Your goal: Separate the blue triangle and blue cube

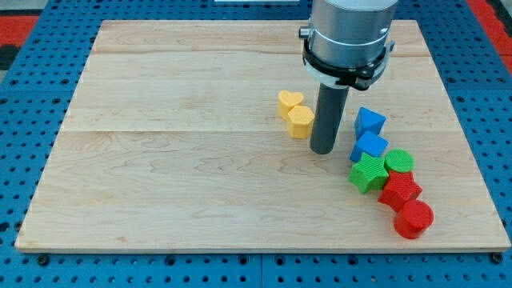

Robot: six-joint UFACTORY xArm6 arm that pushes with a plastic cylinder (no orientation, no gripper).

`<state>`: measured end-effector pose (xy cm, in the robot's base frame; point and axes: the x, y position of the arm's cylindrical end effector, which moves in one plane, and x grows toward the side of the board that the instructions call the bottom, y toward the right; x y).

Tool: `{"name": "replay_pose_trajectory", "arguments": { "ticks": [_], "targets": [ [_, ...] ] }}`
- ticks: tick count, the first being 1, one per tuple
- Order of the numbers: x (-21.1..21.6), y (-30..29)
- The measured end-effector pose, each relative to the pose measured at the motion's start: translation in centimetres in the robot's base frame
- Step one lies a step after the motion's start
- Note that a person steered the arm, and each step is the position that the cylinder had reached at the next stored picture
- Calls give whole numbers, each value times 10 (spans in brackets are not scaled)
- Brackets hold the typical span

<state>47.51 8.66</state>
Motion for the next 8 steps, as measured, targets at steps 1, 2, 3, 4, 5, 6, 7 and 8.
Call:
{"name": "replay_pose_trajectory", "arguments": {
  "ticks": [1, 2, 3, 4, 5, 6, 7, 8],
  "targets": [
    [0, 17],
    [0, 38],
    [0, 66],
    [-15, 74],
    [-45, 72],
    [-49, 103],
    [-42, 187],
    [7, 195]
  ]
}}
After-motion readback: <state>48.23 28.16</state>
